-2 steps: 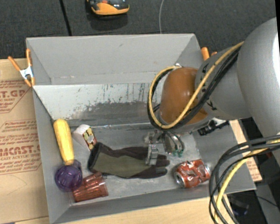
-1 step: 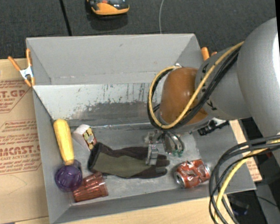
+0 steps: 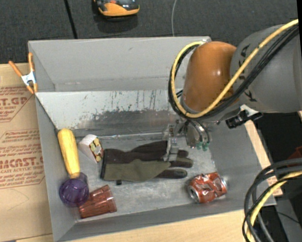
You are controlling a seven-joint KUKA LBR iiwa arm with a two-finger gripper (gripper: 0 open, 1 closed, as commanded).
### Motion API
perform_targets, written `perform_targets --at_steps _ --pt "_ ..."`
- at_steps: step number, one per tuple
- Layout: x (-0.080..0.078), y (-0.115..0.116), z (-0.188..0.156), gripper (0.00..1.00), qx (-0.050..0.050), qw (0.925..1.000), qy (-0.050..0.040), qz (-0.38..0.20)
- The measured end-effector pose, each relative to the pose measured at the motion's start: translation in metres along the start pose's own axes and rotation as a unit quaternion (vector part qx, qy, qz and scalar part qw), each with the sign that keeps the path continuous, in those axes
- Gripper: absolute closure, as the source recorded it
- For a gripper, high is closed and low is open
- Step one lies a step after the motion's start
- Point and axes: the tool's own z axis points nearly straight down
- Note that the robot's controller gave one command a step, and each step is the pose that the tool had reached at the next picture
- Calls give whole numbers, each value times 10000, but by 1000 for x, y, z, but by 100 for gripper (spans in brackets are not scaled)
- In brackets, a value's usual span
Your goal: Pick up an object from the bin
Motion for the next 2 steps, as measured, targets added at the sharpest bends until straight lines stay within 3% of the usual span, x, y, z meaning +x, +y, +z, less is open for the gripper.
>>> perform_targets --at_steps 1,2 --pt "0 0 0 100 0 10000 0 1" --pt "6 -24 -123 100 1 9999 -7 142"
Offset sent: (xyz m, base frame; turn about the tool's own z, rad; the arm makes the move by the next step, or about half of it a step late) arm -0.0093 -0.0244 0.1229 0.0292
